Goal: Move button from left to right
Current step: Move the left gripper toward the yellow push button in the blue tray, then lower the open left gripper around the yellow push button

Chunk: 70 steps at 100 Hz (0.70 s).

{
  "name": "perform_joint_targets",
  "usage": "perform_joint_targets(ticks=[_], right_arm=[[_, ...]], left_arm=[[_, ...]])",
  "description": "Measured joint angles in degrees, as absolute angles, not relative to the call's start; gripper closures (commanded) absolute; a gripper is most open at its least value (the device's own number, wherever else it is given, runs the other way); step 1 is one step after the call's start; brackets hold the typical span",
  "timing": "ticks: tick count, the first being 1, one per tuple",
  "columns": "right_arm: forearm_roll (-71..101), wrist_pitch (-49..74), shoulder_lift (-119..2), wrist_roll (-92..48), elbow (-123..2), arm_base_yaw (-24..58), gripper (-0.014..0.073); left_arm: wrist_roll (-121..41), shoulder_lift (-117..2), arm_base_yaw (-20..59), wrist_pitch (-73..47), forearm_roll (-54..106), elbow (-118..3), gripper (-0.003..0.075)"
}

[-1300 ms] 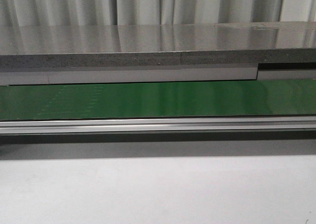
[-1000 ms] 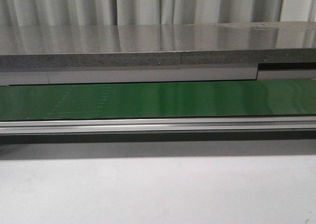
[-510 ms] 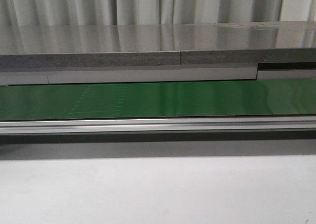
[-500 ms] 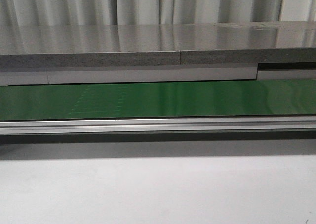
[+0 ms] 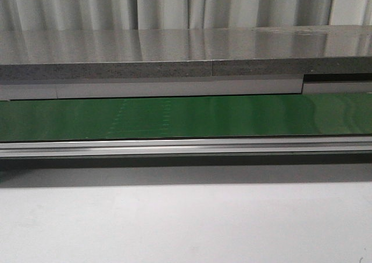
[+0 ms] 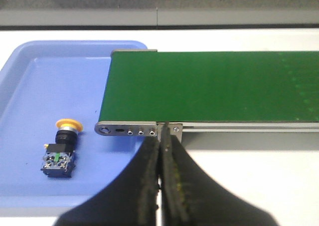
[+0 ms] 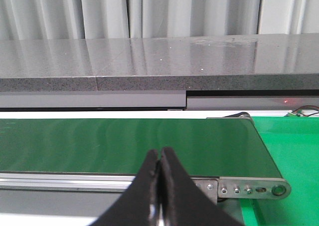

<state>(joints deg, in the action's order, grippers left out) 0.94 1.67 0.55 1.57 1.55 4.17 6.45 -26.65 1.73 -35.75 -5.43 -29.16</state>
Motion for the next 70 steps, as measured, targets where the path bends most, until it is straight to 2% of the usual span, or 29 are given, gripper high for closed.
perform_joint_targets(ticks=[20,70], right_arm=[[0.9,1.7,0.6,1.6,1.5,4.2,0.0662],[0.9,1.7,0.6,1.6,1.5,4.2,0.0662]], left_arm=[[6.4,-33.8,1.7,-39.9,-6.1,-36.1,0.0741],[6.4,-36.2,1.7,-41.3,-6.1,-36.5,0.0731]])
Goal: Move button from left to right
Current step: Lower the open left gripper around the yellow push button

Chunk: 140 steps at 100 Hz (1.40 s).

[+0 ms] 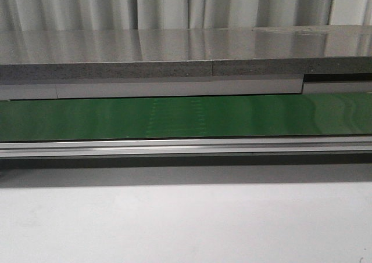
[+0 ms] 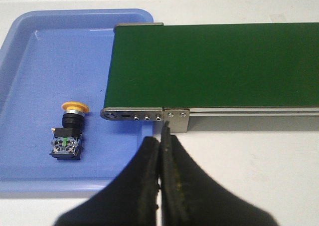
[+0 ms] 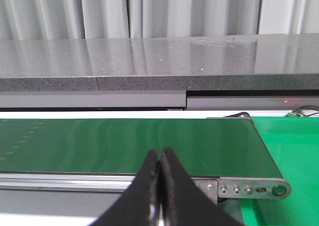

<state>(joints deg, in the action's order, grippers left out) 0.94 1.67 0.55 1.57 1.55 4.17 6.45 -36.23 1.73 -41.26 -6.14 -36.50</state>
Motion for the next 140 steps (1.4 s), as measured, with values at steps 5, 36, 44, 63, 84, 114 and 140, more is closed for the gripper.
perform_joint_targets(ticks=[5,36,44,63,84,114,140], right_arm=[[0.9,1.7,0.6,1.6,1.5,4.2,0.0662],[0.9,1.7,0.6,1.6,1.5,4.2,0.0662],[0.9,1.7,0.6,1.6,1.5,4.2,0.0662],[0.9,1.7,0.6,1.6,1.5,4.2,0.0662],[0.9,1.7,0.6,1.6,1.5,4.2,0.0662],[0.9,1.7,0.6,1.6,1.5,4.2,0.0662],[0.9,1.6,0.6,1.6,1.5,4.2,0.0662]], left_arm=[[6.4,-36.2,1.7,-41.3,-6.1,-36.5,0.0694],[6.4,-36.2,1.7,-41.4,-6.1,-36.5,0.0146],[6.4,-36.2,1.7,-41.4,-6.1,-36.5,0.0148],[6.4,-36.2,1.7,-41.3,-5.9,-36.5,0.0188],[6.7,-36.3,1.7,-43.0,-5.8,-37.1,0.0188],[9.7,-43.3,-4.6,-51.2,-13.6,-45.9,0.0188],[9.7,-54.3,-12.6,-51.6,-15.0,-52.1,0.0188]])
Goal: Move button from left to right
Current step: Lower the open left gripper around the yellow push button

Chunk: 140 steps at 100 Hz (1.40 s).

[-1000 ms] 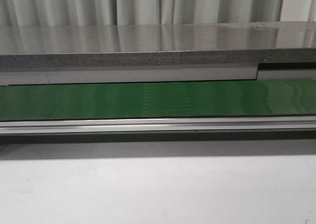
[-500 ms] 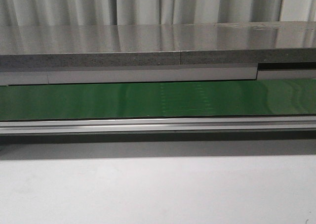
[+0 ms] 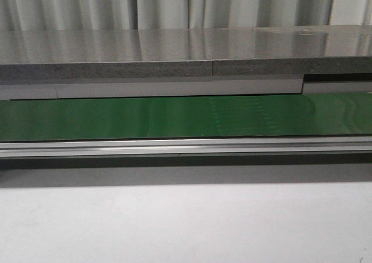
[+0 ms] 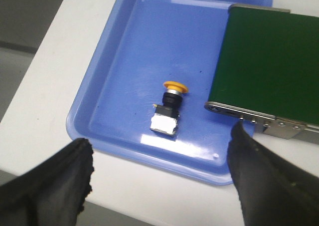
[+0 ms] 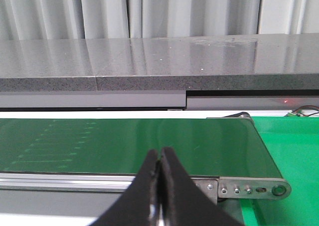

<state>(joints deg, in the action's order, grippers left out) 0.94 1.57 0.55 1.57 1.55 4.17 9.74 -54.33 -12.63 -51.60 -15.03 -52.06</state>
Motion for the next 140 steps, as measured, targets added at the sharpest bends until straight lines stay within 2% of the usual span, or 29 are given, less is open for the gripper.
perform_joint_targets(ticks=[36,67,140], right_arm=[[0.9,1.6,0.6,1.6,1.5,4.2,0.0662],[0.9,1.6,0.6,1.6,1.5,4.2,0.0662],[0.9,1.6,0.6,1.6,1.5,4.2,0.0662]], left_arm=[[6.4,-79.6,-19.7,-50.5,-14.5,-60.8,0.0188],[-5.2,-98.4,-24.9,-51.1,-1.1,-73.3,0.0188],[-8.6,-105.5,-25.5,-54.3,1.8,-75.5,0.0188]])
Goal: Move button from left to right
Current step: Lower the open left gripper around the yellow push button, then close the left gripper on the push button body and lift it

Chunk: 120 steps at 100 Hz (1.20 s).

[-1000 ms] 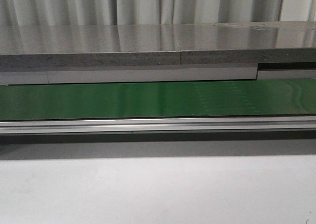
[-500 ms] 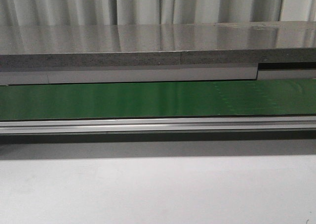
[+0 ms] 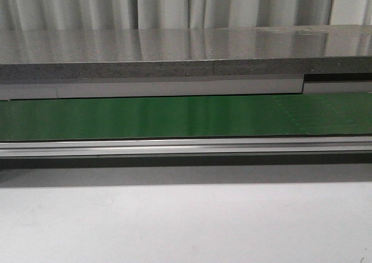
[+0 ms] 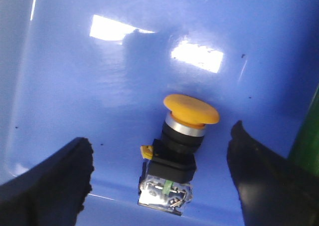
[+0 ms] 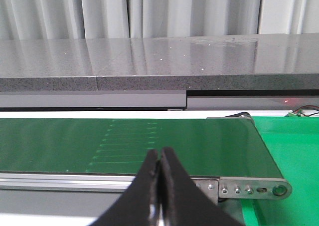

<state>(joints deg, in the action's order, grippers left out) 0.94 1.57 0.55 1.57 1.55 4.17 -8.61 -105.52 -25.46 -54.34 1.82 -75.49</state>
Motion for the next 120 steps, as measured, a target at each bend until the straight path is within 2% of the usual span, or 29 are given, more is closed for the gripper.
perform_joint_targets(ticks=[120], right_arm=[[0.9,1.6,0.6,1.6,1.5,4.2,0.0662]], left_arm=[[-10.8,-110.2,-25.5,-53.4,2.4,-72.9,0.0198]])
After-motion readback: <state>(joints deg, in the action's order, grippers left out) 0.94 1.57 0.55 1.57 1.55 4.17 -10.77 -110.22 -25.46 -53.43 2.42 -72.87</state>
